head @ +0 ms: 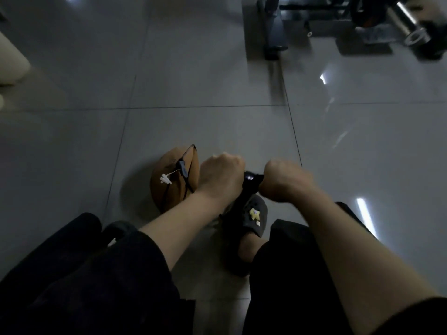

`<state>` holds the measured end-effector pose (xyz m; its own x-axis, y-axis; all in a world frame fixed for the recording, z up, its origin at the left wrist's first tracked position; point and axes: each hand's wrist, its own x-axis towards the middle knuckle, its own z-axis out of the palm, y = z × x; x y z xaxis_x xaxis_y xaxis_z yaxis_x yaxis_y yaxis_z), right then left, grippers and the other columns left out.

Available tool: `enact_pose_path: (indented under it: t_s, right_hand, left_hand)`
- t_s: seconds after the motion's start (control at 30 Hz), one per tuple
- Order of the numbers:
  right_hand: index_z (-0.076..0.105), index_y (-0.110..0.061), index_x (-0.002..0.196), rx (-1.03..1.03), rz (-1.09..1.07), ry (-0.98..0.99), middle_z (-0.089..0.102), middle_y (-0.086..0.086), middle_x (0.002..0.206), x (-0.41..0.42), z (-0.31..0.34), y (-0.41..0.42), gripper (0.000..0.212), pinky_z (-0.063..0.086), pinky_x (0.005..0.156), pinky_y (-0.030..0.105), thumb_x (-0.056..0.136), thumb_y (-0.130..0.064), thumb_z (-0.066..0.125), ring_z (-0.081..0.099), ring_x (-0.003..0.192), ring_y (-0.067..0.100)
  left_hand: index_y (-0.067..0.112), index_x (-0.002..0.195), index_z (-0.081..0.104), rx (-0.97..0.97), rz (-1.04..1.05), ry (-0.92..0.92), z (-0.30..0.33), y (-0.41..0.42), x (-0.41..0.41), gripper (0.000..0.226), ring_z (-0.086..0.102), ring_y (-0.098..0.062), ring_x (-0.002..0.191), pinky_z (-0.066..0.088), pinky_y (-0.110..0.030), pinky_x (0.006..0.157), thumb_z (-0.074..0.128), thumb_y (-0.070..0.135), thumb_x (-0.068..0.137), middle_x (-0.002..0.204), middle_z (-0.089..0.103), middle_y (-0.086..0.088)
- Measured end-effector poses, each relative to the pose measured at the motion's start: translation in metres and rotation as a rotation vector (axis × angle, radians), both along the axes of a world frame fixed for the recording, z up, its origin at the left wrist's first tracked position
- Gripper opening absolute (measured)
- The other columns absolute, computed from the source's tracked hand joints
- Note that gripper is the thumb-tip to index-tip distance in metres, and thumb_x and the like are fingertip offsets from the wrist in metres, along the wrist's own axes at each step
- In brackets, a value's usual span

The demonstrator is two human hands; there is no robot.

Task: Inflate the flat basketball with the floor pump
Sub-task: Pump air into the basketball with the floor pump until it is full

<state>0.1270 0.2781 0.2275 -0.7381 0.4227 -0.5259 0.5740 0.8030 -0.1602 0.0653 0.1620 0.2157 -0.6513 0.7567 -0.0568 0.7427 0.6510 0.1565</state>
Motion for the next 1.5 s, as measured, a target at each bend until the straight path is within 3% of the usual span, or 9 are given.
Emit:
enact_pose_path:
  t_s: [0.2,0.37,0.5,0.7,0.87,1.0,1.17,1.23,1.5]
  right_hand:
    - [0.037,-0.014,0.066,-0.06,-0.067,-0.068,0.051,0.008,0.083,-0.001,-0.066,-0.004,0.03,0.042,0.066,0.032,0.085,-0.026,0.056,0.058,0.085,0.031]
    - [0.052,-0.015,0.086,-0.048,-0.11,-0.084,0.065,0.01,0.102,0.01,-0.095,0.0,0.015,0.043,0.068,0.032,0.084,-0.029,0.057,0.061,0.094,0.03]
    - [0.062,-0.011,0.104,-0.063,-0.076,-0.072,0.065,0.011,0.108,0.011,-0.095,-0.017,0.027,0.043,0.071,0.033,0.088,-0.032,0.056,0.062,0.1,0.031]
    - [0.059,-0.016,0.097,-0.065,-0.023,-0.1,0.064,0.011,0.11,0.025,-0.048,-0.026,0.018,0.042,0.073,0.032,0.084,-0.027,0.057,0.061,0.102,0.031]
    - [0.056,-0.011,0.08,0.025,0.034,0.045,0.057,0.008,0.079,0.008,0.035,0.003,0.013,0.05,0.07,0.035,0.083,-0.023,0.061,0.057,0.076,0.025]
    - [0.052,-0.016,0.071,0.029,-0.003,0.104,0.057,0.006,0.078,0.0,0.069,0.012,0.019,0.055,0.077,0.042,0.08,-0.023,0.067,0.059,0.075,0.023]
    - [0.04,-0.017,0.065,0.002,-0.003,0.029,0.051,0.007,0.077,0.009,-0.006,-0.009,0.029,0.048,0.068,0.035,0.085,-0.03,0.057,0.055,0.077,0.028]
    - [0.037,-0.017,0.065,-0.006,-0.007,-0.001,0.049,0.005,0.076,0.007,-0.031,-0.012,0.03,0.043,0.065,0.033,0.085,-0.028,0.056,0.052,0.074,0.027]
    - [0.049,-0.014,0.084,-0.082,0.003,-0.041,0.049,0.005,0.08,-0.005,-0.087,-0.025,0.022,0.042,0.066,0.032,0.087,-0.035,0.057,0.049,0.074,0.026]
  left_hand:
    - [0.009,0.091,0.06,-0.08,-0.002,-0.104,-0.067,0.0,-0.005,0.011,0.061,-0.033,0.085,0.04,-0.033,0.061,0.049,0.011,0.086,0.09,0.065,-0.013]
    - [0.011,0.096,0.06,-0.121,-0.022,-0.079,-0.097,0.012,0.003,0.016,0.062,-0.034,0.088,0.036,-0.031,0.061,0.046,0.014,0.088,0.093,0.066,-0.012]
    - [0.013,0.098,0.059,-0.145,-0.012,-0.083,-0.099,-0.007,0.003,0.015,0.062,-0.032,0.091,0.039,-0.031,0.063,0.052,0.021,0.089,0.097,0.066,-0.011]
    - [0.011,0.098,0.058,-0.152,-0.063,-0.134,-0.054,-0.022,0.016,0.015,0.061,-0.034,0.094,0.039,-0.032,0.064,0.052,0.018,0.087,0.1,0.065,-0.012]
    - [0.01,0.09,0.061,0.048,-0.041,0.029,0.035,-0.007,0.002,0.013,0.06,-0.036,0.087,0.038,-0.033,0.062,0.052,0.016,0.082,0.09,0.063,-0.014]
    - [0.014,0.073,0.052,0.13,-0.01,0.061,0.072,0.003,-0.002,0.007,0.056,-0.033,0.076,0.033,-0.031,0.058,0.054,0.009,0.078,0.071,0.051,-0.008]
    - [0.01,0.085,0.06,-0.001,0.014,-0.029,-0.004,-0.008,0.006,0.011,0.061,-0.036,0.085,0.046,-0.036,0.068,0.051,0.009,0.08,0.088,0.064,-0.015]
    - [0.011,0.082,0.057,-0.013,0.03,-0.066,-0.032,-0.01,0.005,0.011,0.06,-0.033,0.081,0.041,-0.034,0.061,0.047,0.006,0.082,0.086,0.064,-0.013]
    - [0.013,0.087,0.057,-0.078,0.072,-0.128,-0.099,-0.022,-0.004,0.013,0.061,-0.028,0.079,0.038,-0.031,0.058,0.045,0.016,0.09,0.085,0.065,-0.009]
